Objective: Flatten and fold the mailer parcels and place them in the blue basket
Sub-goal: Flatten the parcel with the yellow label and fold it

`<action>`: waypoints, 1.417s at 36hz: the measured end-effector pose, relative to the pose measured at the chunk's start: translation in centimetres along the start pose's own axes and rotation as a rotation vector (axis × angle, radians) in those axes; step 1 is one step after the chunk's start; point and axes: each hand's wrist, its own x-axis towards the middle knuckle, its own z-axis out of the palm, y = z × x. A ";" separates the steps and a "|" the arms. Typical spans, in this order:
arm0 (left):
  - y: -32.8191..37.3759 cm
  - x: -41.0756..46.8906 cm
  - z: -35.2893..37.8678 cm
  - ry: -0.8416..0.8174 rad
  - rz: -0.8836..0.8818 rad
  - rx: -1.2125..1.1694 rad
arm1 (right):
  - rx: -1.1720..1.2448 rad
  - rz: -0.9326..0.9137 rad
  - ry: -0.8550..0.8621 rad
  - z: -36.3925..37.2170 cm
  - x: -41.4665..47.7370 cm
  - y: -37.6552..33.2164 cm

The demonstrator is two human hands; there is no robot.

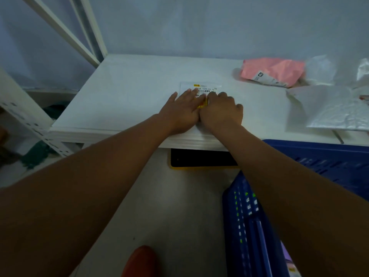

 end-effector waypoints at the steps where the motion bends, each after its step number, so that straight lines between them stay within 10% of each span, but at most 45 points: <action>1: 0.0 0.0 -0.1 -0.009 -0.004 0.002 | -0.041 -0.001 0.032 -0.2 0.3 -0.3; 27: 0.3 2.1 0.0 0.022 -0.087 0.057 | -0.065 -0.401 0.034 2.6 2.8 1.9; 51: -0.4 2.0 0.0 0.060 -0.210 0.030 | -0.022 -0.124 -0.146 2.1 2.4 1.1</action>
